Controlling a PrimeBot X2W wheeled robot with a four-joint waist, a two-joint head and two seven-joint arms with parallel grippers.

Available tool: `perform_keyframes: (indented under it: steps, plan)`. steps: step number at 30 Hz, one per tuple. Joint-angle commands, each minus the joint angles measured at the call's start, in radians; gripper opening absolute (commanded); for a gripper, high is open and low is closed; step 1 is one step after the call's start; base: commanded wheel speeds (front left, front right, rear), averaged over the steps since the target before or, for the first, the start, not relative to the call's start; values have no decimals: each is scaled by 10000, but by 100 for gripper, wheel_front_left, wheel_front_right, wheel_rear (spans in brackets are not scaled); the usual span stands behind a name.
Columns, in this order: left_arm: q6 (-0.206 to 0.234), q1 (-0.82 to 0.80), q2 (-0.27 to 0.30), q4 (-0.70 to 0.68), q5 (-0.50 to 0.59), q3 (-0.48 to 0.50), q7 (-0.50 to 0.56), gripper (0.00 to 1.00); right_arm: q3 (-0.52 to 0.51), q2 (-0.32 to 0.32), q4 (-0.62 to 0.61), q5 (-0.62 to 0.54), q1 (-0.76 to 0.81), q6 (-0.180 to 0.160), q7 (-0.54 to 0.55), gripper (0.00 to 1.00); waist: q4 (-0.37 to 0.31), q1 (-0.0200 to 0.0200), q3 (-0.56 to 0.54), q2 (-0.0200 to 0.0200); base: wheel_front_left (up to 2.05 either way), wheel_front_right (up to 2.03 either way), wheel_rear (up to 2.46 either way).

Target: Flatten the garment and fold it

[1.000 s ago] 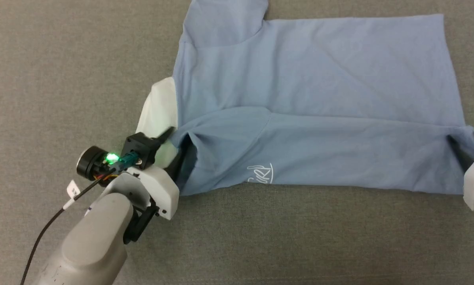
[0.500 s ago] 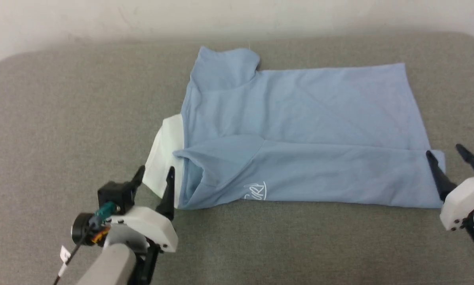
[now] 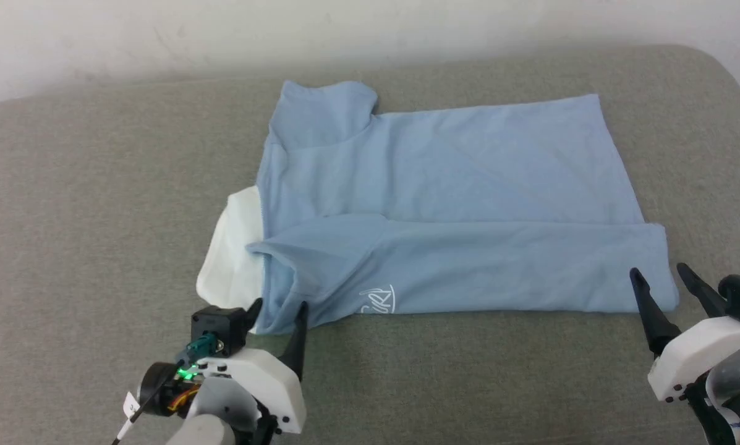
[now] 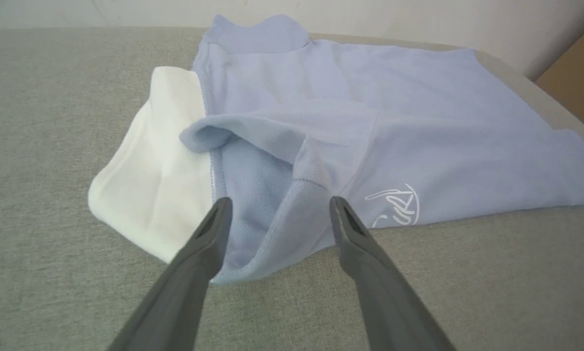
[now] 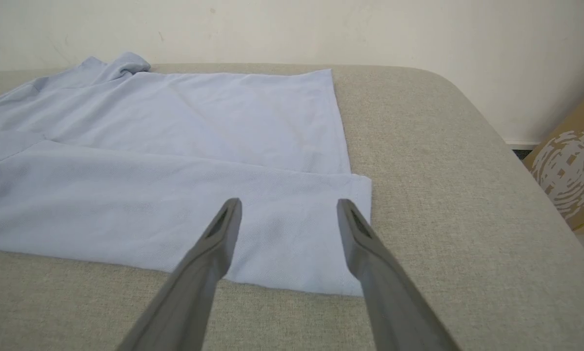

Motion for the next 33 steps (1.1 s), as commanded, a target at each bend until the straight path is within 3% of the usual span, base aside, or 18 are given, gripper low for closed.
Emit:
perform_keyframes:
  steps: [1, 5, 8, 13, 17, 20, 25, 33]
  plan:
    - [296, -91, 163, 145, 311, 0, 140, 100, -114, 164, -378, -88, 178, -21, 148, 100, -348, 0, 397, 0, 0, 0, 0]
    - [1278, -352, 308, 677, 833, 166, 466, 100, -281, 328, -976, -150, 316, -21, 407, 100, -633, 0, 774, 0, 0, 0, 0]
    - [1778, -450, 404, 1095, 1065, 115, 1001, 100, -358, 397, -1237, -164, 364, -21, 502, 100, -780, 0, 1015, 0, 0, 0, 0]
    - [2106, -388, 436, 1543, 1133, -255, 2214, 100, -376, 440, -1398, -118, 414, -21, 566, 100, -858, 0, 1246, 0, 0, 0, 0]
    - [1923, -196, 326, 1776, 784, -485, 3012, 100, -418, 511, -1423, -153, 357, -21, 538, 100, -819, 0, 1339, 0, 0, 0, 0]
    - [1649, -112, 195, 1859, 513, -594, 3236, 0, -404, 486, -1397, -200, 289, -21, 551, 100, -721, 0, 1263, 0, 0, 0, 0]
    - [1474, -144, 34, 1767, 396, -463, 2644, 0, -402, 234, -1325, -376, 278, -21, 804, 100, -516, 0, 970, 0, 0, 0, 0]
    - [1370, -248, -76, 902, 438, -118, 1271, 0, -508, -425, -510, -325, 51, -21, 2413, 100, 35, 0, 663, 0, 0, 0, 0]
